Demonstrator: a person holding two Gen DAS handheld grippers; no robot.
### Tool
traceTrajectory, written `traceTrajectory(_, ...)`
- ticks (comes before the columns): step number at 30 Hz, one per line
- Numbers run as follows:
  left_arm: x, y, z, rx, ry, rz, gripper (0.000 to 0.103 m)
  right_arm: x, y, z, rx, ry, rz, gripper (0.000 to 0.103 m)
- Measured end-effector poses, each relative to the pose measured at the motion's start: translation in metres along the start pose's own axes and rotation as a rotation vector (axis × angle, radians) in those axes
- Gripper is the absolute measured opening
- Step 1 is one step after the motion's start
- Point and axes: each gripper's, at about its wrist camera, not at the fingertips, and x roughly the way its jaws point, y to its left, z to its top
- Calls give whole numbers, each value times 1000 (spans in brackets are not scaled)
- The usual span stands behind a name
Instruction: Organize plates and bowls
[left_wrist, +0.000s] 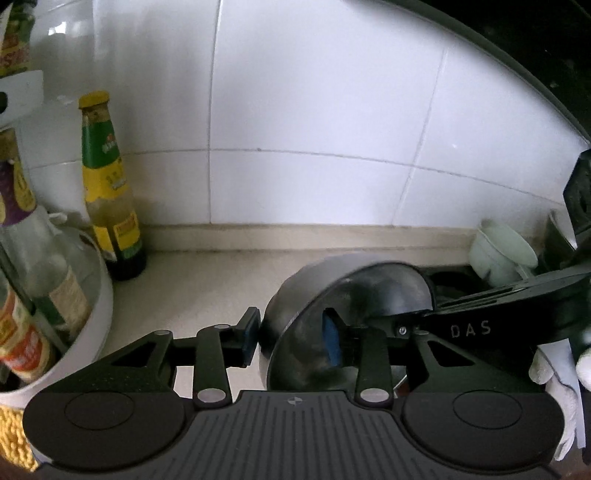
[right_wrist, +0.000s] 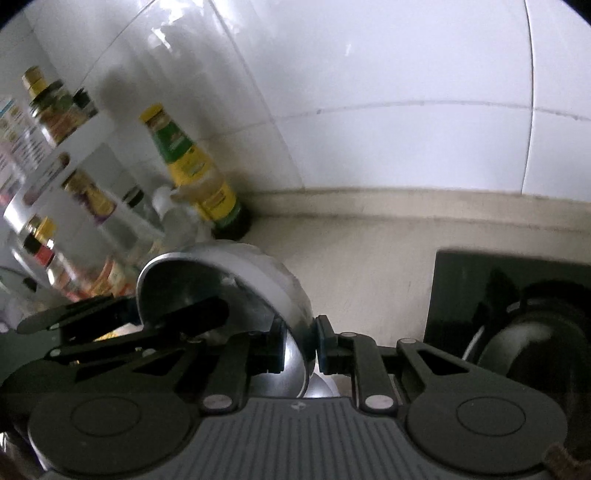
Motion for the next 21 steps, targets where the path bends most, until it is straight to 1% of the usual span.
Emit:
traceTrajectory(5, -15, 0, -11, 25, 9, -28, 46, -10, 7, -23, 7, 57, -8, 16)
traceTrajectory(9, -8, 6, -18, 17, 45, -51, 46, -4, 13, -41, 22, 115, -14, 16)
traceTrajectory(12, 5, 10, -24, 14, 93, -76, 44, 3, 15, -51, 28, 142, -45, 17)
traceTrajectory(14, 7, 14, -28, 10, 100, -80, 44, 6, 18, -54, 12, 152, -89, 19)
traceTrajectory(15, 7, 16, -29, 7, 95, -82, 44, 6, 20, -55, 6, 137, -124, 20)
traceTrajectory(16, 5, 18, -29, 7, 89, -83, 44, 3, 22, -57, -19, 112, -159, 28)
traceTrajectory(17, 2, 20, -28, 7, 83, -87, 44, 0, 26, -57, -54, 90, -189, 33)
traceTrajectory(19, -2, 25, -26, -2, 66, -91, 44, -6, 29, -58, -78, 54, -221, 34)
traceTrajectory(21, -9, 29, -26, 8, 37, -102, 47, -9, 29, -57, -75, 42, -225, 34)
